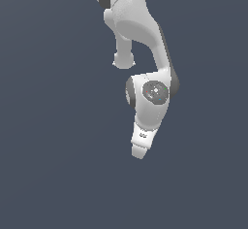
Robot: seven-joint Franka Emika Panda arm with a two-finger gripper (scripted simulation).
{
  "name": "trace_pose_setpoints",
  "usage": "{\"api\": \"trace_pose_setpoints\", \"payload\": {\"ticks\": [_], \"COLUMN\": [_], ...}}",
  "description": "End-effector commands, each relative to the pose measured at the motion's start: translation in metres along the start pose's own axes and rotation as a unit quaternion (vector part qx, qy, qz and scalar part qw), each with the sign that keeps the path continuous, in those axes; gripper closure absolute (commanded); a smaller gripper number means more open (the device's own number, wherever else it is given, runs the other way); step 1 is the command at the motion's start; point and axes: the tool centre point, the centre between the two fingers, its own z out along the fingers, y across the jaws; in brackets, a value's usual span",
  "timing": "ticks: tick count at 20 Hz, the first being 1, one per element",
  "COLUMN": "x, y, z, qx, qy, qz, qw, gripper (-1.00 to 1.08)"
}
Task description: Pick up the object and move it to a goal position.
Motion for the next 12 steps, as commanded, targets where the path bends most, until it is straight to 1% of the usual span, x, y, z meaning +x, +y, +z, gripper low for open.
{"api": "trace_pose_setpoints", "payload": {"ticks": [1, 9, 12], "x": [0.0, 0.0, 0.0], "y": [0.0, -0.001, -0.001], "z": [0.003, 0.041, 0.05], "qx": [0.0, 0.0, 0.0], "qy": [0.0, 0.0, 0.0], "qz": [0.0, -0.002, -0.003], "qw": [1.0, 1.0, 1.0], "gripper": [-0.92, -0.92, -0.92]}}
